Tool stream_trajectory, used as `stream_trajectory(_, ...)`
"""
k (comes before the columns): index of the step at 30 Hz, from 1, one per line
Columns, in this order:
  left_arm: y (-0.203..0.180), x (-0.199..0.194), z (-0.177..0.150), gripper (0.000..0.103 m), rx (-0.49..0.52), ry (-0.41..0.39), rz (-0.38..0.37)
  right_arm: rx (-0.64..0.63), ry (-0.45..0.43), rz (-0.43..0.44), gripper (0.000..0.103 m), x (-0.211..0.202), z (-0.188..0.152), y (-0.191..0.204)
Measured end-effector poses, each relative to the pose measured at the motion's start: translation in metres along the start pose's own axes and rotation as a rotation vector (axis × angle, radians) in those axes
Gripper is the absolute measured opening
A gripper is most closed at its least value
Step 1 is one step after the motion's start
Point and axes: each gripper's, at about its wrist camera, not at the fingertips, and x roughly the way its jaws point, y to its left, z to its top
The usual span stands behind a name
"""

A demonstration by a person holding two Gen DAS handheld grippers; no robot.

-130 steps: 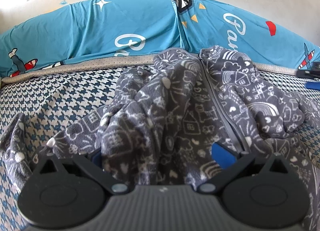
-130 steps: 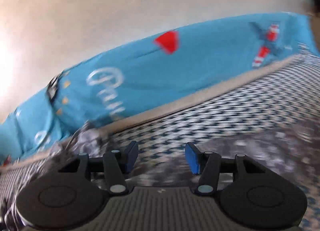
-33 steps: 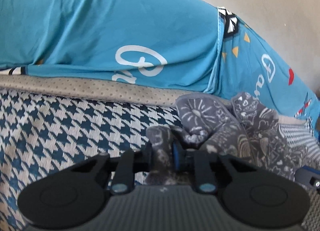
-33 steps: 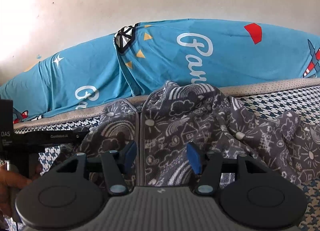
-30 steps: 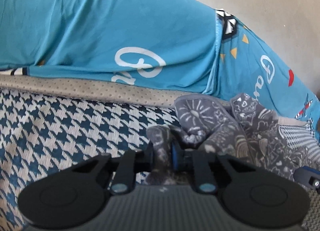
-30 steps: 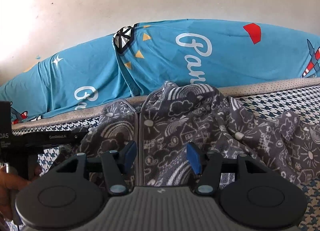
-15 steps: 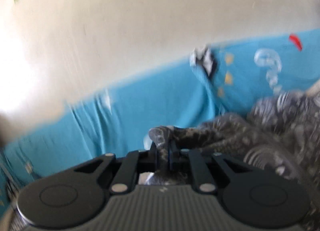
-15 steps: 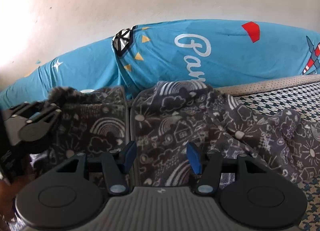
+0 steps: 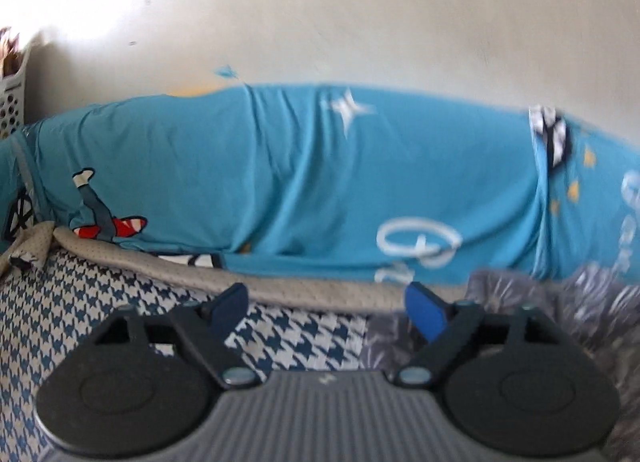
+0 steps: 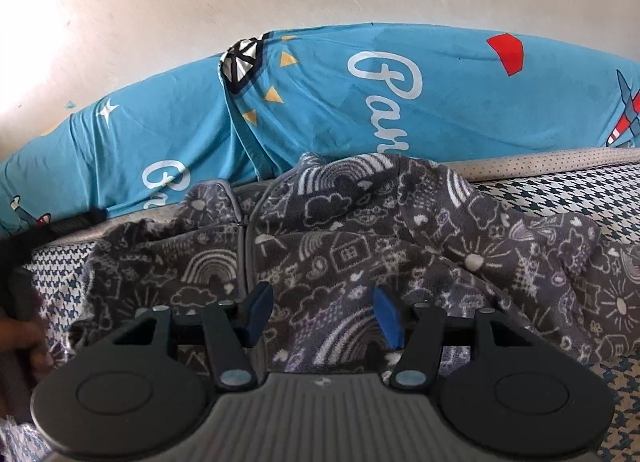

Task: Fold clothes

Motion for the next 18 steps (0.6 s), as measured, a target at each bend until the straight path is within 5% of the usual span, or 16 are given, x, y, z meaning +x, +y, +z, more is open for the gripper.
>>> stream_trajectory(8,0.028,-0.048,0.005,0.101,-0.018,0.011,-0.077,-0.004,0.035,0.042,0.056,0.004,-0.003,0.005)
stream_trajectory(18,0.075,-0.085,-0.028,0.101,0.105,0.074,0.051,-0.102,0.018,0.048,0.056,0.004,-0.009,0.018)
